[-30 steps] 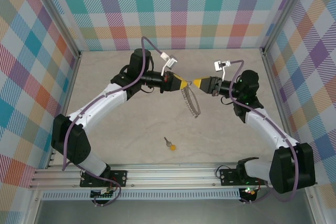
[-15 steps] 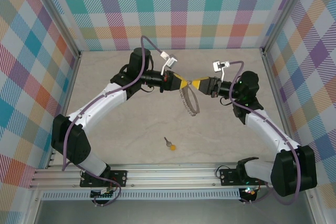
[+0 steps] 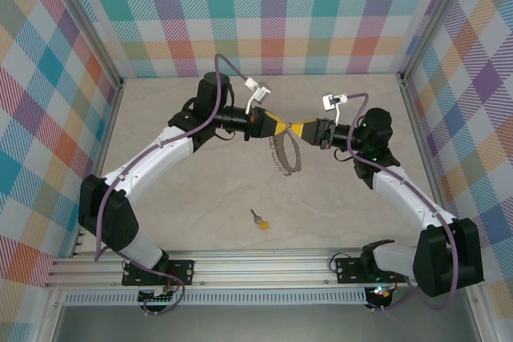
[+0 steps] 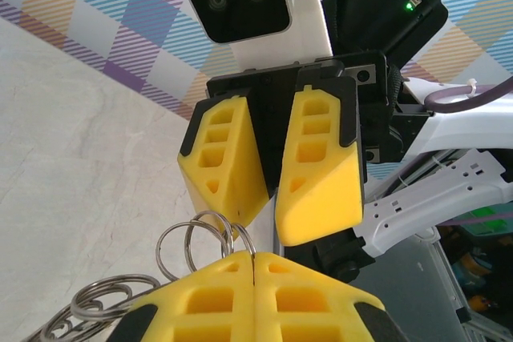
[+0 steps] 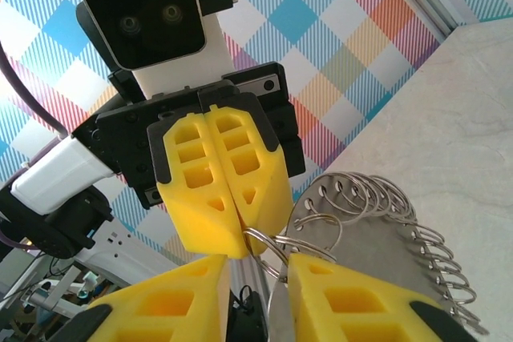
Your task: Put the keys on the keyring
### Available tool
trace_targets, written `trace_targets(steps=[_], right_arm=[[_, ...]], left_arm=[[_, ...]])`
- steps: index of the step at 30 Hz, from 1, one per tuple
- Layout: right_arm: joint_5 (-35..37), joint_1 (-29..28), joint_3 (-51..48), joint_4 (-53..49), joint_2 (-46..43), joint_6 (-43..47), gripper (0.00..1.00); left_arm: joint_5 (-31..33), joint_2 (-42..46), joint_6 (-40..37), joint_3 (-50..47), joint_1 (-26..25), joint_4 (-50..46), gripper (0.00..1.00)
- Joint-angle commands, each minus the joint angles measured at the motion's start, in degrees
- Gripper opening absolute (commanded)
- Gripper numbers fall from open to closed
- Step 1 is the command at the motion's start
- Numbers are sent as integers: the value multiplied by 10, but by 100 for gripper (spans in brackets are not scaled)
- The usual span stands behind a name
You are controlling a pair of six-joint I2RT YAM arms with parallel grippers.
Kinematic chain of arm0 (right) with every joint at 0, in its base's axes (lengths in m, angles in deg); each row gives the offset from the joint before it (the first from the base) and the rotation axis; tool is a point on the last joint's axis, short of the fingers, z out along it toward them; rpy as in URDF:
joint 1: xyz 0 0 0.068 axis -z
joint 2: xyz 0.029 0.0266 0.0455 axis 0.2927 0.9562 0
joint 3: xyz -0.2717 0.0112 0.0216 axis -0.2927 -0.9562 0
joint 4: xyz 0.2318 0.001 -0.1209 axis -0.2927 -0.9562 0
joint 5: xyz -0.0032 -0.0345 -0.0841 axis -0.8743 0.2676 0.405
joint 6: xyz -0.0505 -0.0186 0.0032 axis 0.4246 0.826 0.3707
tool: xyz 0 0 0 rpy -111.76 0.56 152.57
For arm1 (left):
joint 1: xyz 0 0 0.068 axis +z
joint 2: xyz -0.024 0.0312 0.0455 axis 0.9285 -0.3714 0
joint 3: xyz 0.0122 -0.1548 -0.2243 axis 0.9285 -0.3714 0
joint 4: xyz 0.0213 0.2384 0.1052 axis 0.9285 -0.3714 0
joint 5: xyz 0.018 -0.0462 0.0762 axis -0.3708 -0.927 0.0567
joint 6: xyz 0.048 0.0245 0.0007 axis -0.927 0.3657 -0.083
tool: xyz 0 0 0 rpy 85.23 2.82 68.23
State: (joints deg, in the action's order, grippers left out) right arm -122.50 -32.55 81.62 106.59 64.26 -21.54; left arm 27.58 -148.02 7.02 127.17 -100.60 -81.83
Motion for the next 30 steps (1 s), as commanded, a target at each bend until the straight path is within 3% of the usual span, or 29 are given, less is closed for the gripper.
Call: trace_targets(steps=[1,20,30], right_arm=[[1,-4,10,-22,-5,31,29],[-11,-14,37,2,12,17,28],[-13,-25,45,-19,13,32,17]], left_arm=[[-24,1,-5,23,-2,10,0],[-30,-3,-8,20,-3,6,0],[-27,-6,-8,21,-3,6,0]])
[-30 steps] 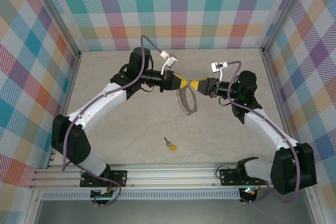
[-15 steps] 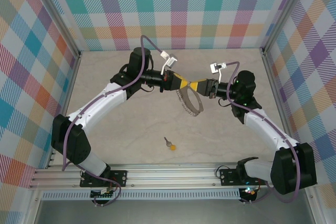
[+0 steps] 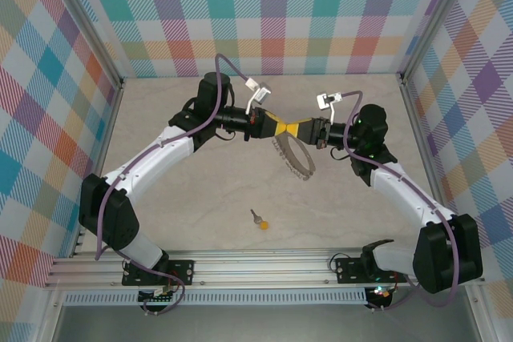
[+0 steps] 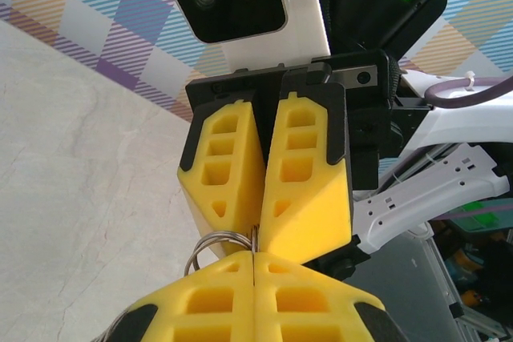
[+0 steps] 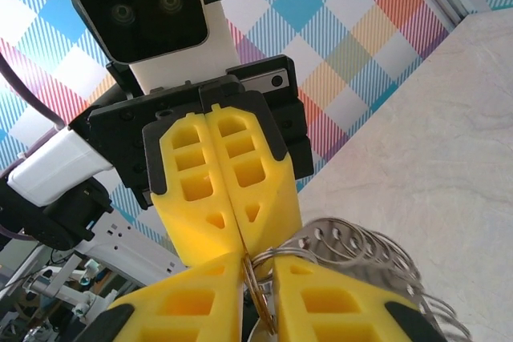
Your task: Put the keys on the keyring
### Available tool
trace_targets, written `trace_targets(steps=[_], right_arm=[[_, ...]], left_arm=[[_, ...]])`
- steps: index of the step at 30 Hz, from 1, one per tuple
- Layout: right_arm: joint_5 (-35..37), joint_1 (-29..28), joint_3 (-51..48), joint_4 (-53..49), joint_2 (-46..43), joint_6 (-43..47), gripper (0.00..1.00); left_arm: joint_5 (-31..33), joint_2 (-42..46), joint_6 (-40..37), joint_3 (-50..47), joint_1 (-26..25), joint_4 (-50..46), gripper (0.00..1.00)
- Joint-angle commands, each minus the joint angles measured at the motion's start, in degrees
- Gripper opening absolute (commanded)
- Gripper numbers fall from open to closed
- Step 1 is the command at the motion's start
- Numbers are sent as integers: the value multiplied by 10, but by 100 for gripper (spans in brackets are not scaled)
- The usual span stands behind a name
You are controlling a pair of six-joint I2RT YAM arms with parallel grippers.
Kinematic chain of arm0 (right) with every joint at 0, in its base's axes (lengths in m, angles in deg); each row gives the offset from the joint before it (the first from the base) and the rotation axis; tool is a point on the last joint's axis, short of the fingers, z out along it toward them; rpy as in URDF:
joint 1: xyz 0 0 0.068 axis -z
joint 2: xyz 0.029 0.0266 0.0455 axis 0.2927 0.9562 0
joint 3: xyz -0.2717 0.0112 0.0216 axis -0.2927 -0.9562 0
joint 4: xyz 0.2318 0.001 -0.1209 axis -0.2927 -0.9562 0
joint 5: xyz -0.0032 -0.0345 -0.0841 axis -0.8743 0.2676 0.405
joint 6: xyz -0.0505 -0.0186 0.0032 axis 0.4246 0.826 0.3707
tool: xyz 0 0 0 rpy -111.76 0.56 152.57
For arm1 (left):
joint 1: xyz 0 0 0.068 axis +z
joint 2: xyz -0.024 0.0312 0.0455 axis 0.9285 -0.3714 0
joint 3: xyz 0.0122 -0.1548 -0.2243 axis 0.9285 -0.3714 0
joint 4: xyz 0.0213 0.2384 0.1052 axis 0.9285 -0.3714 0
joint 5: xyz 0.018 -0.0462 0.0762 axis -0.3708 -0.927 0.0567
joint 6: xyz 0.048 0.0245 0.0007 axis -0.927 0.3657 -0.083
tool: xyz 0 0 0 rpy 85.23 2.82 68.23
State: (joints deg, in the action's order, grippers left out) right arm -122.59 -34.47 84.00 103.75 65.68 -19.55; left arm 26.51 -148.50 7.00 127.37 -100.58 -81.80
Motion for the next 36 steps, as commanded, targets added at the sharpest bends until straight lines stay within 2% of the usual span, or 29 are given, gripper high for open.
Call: trace_targets(steps=[1,13,16,20,22,23,24,25,26,27,28,30,31,33,36], right_arm=[[-12,-6,20,3,-4,17,17],[-5,-5,9,-65,-39,63,11],[-4,-6,6,-69,-45,67,0],[-2,-5,4,-79,-50,76,0],[6,-5,3,-95,-56,87,0],[18,-3,3,-110,-60,99,0],[30,0,4,-128,-63,112,0],[48,6,4,-149,-61,120,0],[40,19,-5,-115,-56,88,0],[16,29,-23,-25,-48,21,0],[13,33,-25,14,-44,-9,0],[30,28,16,-111,-42,58,0],[20,29,16,-103,-39,53,0],[-1,30,24,-81,-30,32,0],[-7,30,24,-69,-25,21,0]], left_arm=[[-16,-2,-8,19,-3,6,0],[-8,0,-8,17,-3,4,0],[-7,1,-8,18,-3,4,0],[-2,1,-5,19,-3,4,0],[21,3,-1,21,-3,-3,0],[53,5,3,24,-2,-13,0],[84,9,6,25,-2,-21,9],[123,13,18,23,-1,-23,30],[162,17,33,21,0,-23,49],[188,23,45,17,1,-23,59],[212,31,58,8,2,-19,68],[262,47,83,-12,3,-6,80],[275,56,94,-23,4,0,84],[293,70,110,-41,4,7,99],[316,88,134,-68,4,17,100]])
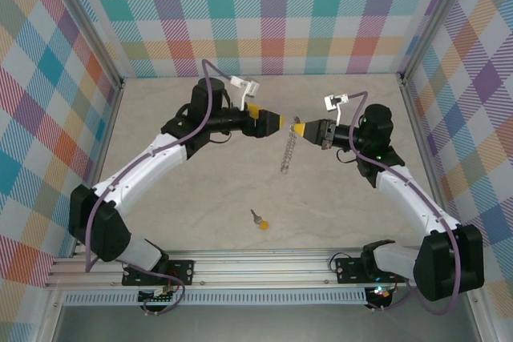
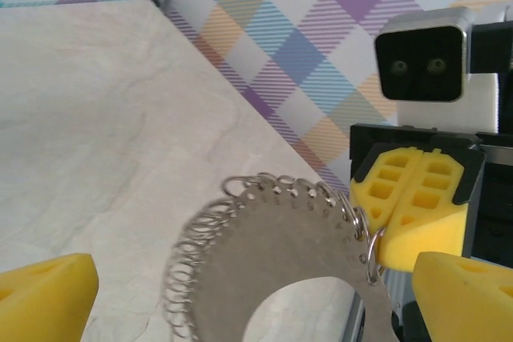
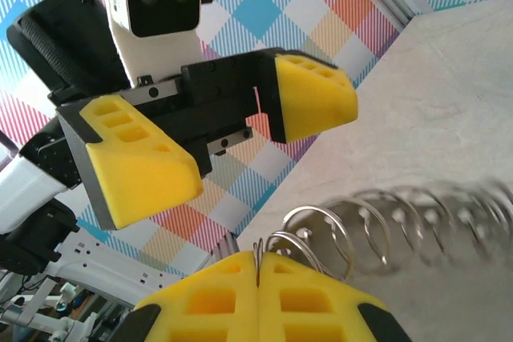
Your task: Put the keys on the keyring
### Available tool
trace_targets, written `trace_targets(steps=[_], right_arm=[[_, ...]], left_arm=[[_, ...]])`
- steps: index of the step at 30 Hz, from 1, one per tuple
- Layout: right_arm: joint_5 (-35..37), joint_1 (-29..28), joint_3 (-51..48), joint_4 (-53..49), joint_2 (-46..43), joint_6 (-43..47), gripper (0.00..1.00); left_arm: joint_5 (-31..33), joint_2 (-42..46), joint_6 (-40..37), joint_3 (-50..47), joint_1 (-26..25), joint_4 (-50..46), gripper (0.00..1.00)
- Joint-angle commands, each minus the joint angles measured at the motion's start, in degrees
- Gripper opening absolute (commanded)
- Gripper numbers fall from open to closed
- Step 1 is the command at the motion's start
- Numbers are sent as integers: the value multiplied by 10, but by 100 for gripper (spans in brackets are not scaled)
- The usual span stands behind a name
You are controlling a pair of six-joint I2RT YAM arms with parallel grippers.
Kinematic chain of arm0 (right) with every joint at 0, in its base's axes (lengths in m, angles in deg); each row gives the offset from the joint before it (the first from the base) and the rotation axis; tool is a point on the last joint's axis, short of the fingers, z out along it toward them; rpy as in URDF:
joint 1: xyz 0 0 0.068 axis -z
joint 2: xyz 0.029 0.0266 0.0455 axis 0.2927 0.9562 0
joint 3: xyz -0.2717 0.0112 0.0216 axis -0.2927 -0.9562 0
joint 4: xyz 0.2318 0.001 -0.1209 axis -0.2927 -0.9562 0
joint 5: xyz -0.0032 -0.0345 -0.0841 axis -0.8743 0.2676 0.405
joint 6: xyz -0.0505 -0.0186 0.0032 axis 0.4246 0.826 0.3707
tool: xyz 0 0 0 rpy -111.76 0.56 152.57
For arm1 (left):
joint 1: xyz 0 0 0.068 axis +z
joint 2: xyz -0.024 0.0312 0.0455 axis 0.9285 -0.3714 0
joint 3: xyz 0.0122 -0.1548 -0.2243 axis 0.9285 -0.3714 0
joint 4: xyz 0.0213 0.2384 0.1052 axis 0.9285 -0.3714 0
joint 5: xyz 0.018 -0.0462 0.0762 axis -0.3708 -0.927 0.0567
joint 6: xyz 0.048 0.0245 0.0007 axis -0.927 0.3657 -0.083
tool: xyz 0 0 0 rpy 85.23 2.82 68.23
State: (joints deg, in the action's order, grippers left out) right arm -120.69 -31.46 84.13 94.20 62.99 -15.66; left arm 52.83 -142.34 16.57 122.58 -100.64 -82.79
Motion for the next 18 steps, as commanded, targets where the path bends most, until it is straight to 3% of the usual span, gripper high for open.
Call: trace_targets(steps=[1,13,18], right_arm=[[-32,-1,20,43,3,-27,0],[-8,-1,-18,93,-42,-14,0],[11,-1,-34,119,-63,-13,0]], left_arm=[[58,33,47,-30,5,29,100],[111,97,206,-125,4,79,100],[113,122,227,-146,0,95,99]])
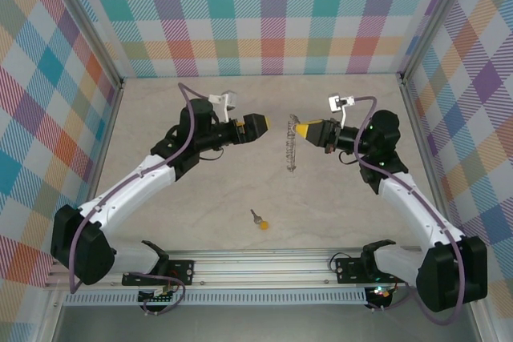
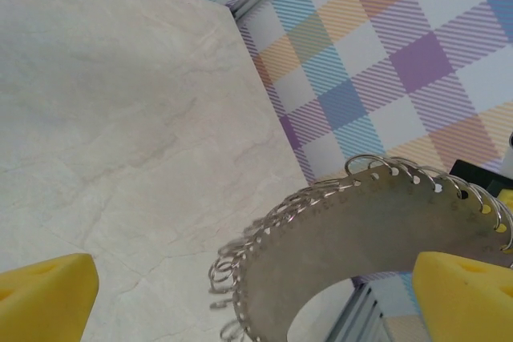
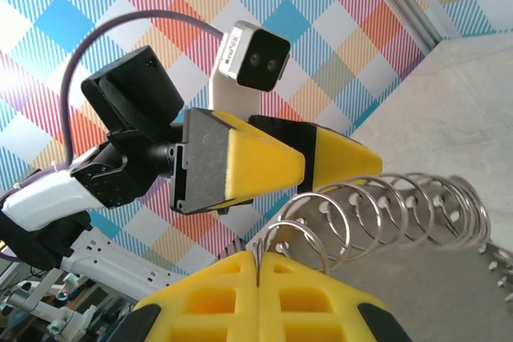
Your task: Put the keys on the keyring
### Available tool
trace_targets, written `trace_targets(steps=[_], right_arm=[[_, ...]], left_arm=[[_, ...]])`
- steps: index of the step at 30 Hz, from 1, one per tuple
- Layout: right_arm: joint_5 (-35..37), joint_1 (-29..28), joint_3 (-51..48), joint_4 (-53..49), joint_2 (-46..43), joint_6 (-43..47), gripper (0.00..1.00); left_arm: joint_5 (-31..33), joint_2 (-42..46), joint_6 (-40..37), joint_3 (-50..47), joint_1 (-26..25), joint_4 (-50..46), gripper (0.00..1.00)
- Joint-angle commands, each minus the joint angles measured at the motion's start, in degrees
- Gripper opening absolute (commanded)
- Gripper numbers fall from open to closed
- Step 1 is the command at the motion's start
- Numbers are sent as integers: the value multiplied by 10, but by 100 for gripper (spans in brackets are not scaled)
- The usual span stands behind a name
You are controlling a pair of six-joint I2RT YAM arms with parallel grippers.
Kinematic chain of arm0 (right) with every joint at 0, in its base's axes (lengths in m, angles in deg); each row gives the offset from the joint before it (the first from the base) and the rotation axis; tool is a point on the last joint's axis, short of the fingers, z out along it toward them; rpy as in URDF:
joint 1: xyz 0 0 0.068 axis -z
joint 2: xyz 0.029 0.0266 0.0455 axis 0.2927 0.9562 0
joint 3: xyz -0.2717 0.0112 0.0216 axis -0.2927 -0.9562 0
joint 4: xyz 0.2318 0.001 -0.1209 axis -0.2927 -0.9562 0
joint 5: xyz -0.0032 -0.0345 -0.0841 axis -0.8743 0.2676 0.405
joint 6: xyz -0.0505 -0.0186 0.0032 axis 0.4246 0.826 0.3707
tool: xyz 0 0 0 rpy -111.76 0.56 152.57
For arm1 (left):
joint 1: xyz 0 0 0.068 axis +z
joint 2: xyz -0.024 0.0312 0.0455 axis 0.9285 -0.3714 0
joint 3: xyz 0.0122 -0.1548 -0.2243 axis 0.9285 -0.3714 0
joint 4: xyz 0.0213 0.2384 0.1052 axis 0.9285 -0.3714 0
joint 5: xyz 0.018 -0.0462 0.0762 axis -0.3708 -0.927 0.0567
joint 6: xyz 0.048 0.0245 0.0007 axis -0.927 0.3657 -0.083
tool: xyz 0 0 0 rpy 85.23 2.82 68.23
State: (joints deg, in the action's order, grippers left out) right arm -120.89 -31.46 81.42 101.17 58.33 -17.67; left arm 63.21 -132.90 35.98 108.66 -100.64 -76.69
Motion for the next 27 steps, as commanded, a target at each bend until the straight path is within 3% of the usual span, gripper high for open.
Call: trace_targets(steps=[1,11,18,27], right_arm=[[16,-1,-8,54,-19,9,0],[51,-1,-10,108,-27,18,0],[61,0,-6,140,-18,9,0],[34,0,0,186,-1,-2,0]], left_arm=[[11,33,31,-7,-2,32,99],[112,43,26,32,-22,-63,96],[28,9,-49,69,-21,-22,82],[-136,-28,-119,108,-22,58,45]])
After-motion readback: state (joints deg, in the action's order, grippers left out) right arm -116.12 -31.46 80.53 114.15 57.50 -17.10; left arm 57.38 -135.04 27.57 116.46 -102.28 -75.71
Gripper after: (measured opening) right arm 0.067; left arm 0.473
